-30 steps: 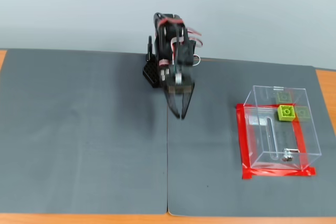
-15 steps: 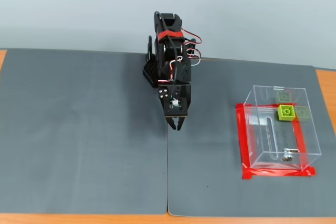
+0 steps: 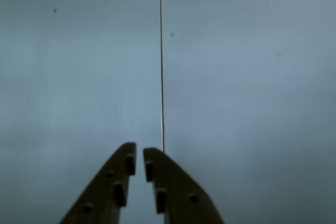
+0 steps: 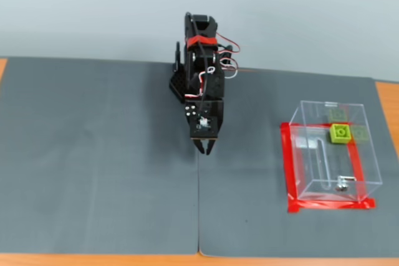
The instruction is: Pick the green lego block and place it into the transparent box
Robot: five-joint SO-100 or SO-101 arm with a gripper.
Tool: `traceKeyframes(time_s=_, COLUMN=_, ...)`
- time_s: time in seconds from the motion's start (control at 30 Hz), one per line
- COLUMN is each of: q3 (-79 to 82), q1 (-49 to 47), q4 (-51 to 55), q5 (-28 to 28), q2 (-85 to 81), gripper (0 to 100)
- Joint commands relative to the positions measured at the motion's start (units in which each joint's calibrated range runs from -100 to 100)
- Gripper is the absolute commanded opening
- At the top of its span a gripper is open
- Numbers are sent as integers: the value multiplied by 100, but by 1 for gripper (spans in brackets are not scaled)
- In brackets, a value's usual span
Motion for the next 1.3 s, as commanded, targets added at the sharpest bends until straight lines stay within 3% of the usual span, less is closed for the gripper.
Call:
traceKeyframes(time_s=0.0, q3=-110, q1=38, q4=447, q5=0, q2=-68, gripper=2)
traceKeyframes(time_s=0.27, q3=-535, q1=46, q4=1941, q5=-10, q2=-77, gripper=2)
traceKeyframes(time_s=1.27, q3=-562, q1=46, q4=1949, q5=0, q2=-51, gripper=2)
